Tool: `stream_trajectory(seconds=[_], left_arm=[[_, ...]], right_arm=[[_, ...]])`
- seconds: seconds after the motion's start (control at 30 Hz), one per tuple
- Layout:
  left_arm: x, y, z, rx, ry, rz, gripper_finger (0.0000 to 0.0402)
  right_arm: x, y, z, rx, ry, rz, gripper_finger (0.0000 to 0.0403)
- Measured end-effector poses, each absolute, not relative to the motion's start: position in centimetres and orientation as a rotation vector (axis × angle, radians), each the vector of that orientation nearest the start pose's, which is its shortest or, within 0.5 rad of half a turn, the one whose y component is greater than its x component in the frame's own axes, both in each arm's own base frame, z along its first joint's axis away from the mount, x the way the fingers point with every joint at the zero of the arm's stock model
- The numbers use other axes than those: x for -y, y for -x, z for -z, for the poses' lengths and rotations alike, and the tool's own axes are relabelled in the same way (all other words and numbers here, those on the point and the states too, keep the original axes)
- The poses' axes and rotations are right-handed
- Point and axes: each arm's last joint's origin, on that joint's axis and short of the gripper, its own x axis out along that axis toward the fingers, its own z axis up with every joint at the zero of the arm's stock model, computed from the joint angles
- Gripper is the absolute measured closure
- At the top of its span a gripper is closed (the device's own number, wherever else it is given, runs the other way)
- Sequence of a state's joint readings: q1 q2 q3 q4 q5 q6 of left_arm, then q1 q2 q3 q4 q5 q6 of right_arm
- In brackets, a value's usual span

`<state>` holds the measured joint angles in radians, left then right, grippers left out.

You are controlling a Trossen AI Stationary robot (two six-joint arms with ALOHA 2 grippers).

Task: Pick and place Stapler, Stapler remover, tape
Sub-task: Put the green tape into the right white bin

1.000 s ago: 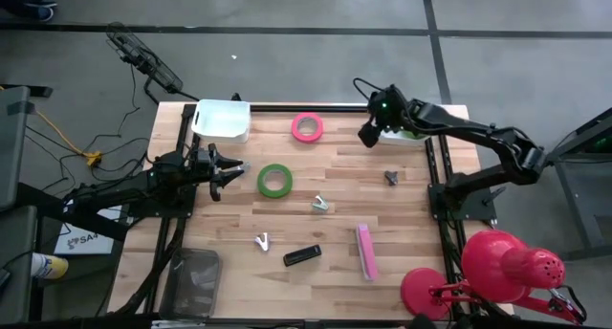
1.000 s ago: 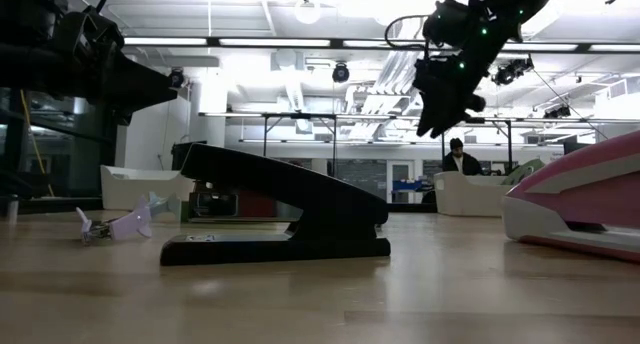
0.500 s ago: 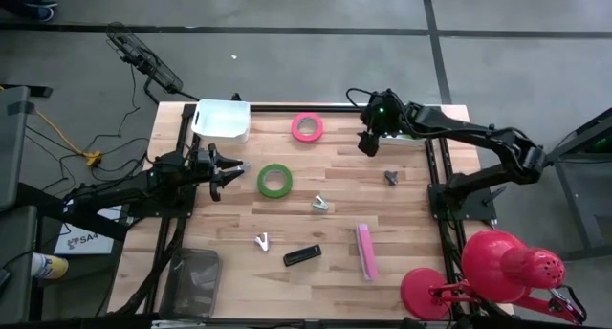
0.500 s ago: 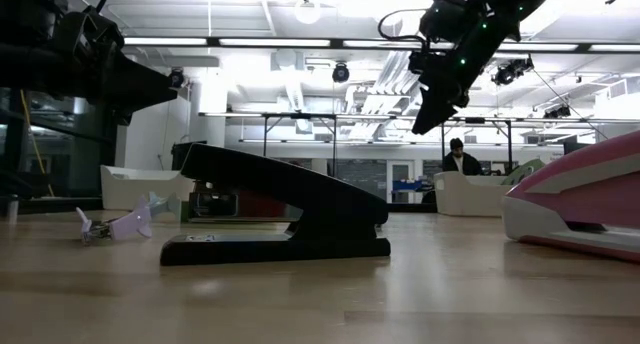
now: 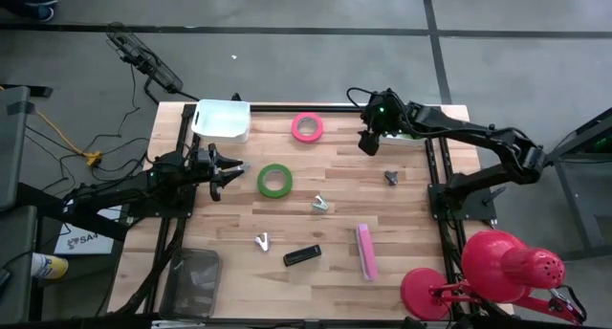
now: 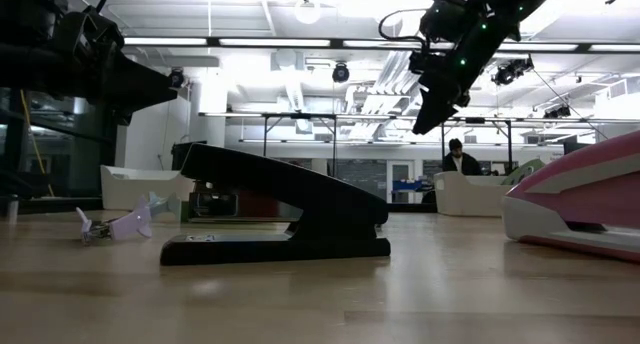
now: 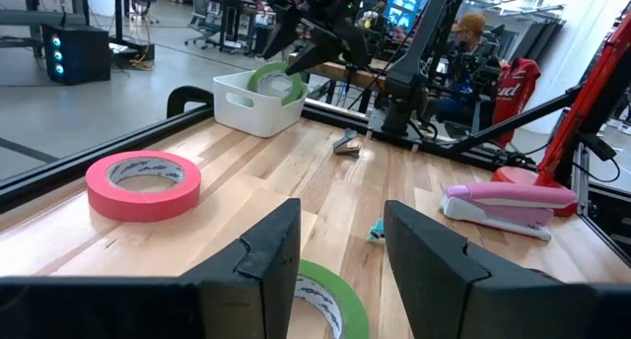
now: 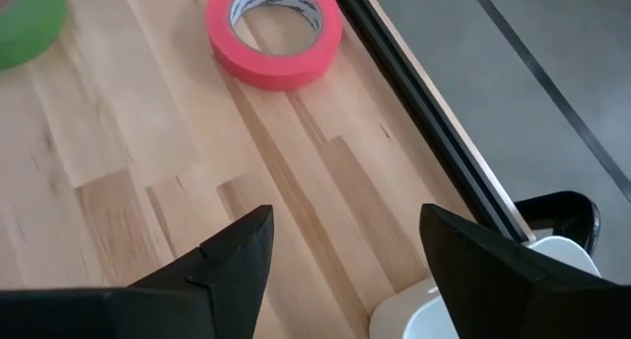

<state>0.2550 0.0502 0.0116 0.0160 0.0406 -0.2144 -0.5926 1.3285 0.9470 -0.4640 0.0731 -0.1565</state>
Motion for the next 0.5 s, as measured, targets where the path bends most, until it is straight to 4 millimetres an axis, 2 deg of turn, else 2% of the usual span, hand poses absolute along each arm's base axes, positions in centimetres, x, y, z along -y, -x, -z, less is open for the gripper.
stream_trajectory(seconds=[0.5], left_arm=[[-2.43,-9.71,-16.51,0.001,0.217,-0.223,0.0255]], right_arm=[[15.25,-22.26,-25.14,-0.886,-0.080,0.558,0.0156]])
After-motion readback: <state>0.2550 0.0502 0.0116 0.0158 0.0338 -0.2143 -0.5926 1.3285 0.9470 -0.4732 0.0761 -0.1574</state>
